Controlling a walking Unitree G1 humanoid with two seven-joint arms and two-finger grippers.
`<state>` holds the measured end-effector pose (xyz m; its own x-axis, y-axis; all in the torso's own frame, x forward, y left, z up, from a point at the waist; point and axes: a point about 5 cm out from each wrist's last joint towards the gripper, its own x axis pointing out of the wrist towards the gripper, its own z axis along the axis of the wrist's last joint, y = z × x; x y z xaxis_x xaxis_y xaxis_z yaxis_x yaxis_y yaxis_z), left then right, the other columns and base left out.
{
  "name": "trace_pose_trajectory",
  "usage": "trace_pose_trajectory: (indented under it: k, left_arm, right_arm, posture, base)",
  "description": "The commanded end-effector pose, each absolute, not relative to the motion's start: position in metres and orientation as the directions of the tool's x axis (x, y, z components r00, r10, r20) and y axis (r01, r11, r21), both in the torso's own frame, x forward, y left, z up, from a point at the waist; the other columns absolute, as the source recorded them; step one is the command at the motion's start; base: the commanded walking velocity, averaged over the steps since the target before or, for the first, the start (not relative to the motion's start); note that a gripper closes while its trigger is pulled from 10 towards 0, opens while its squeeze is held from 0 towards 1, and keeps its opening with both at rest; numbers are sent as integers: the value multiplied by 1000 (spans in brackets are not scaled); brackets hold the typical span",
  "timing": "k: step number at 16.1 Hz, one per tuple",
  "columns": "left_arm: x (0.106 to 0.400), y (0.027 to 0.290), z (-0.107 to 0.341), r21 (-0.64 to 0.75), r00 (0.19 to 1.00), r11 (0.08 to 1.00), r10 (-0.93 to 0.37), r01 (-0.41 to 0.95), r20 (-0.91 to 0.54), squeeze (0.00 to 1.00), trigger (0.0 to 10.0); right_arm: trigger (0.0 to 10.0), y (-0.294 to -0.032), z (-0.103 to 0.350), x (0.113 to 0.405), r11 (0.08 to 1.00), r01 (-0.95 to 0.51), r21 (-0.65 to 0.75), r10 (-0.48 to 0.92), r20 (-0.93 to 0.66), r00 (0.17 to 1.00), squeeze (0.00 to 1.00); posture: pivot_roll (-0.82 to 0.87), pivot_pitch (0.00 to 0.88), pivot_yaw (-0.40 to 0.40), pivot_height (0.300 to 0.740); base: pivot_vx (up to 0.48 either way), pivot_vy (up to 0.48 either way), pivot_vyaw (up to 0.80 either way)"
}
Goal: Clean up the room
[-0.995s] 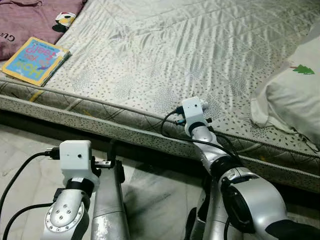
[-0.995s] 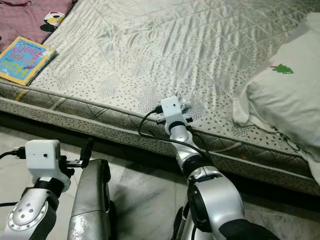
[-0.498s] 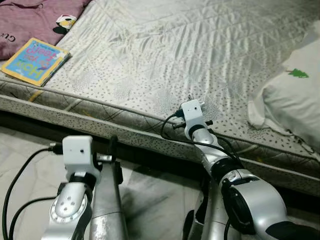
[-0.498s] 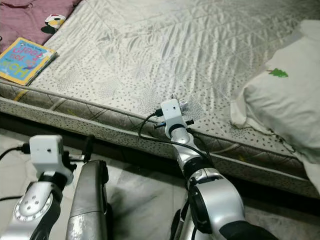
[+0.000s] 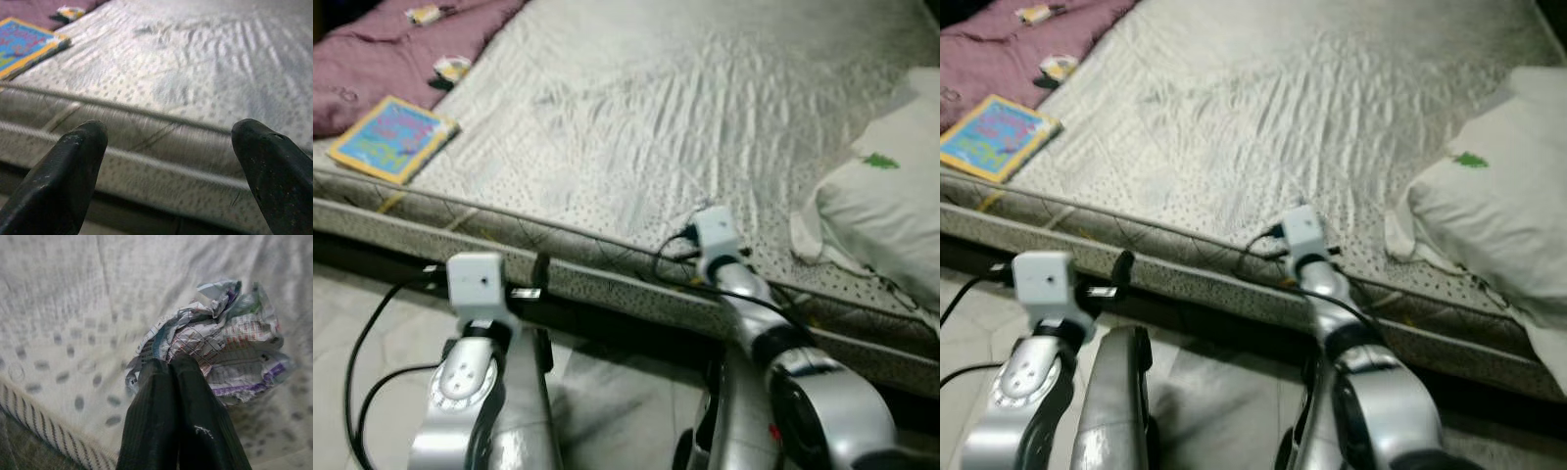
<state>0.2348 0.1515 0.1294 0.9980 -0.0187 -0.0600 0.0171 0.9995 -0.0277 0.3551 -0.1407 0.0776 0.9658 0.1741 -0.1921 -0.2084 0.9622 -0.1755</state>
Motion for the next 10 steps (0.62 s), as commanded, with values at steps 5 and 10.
trace_pose_trajectory:
  k: [5,10]
  left_arm:
    - [251,146,131,-40,999,999,-35,34,-15,0,10000]
    - [257,143,128,-52,999,998,-43,43,-7,0,10000]
  right_arm:
    - [0,-143,97,348,968,-241,-75,242,-4,970,0]
    - [0,-116,80,327,917,-396,-54,394,-41,918,0]
  posture:
    - [66,0,-10,495]
    - [51,0,-13,495]
  base:
    - [0,0,0]
    - [0,0,0]
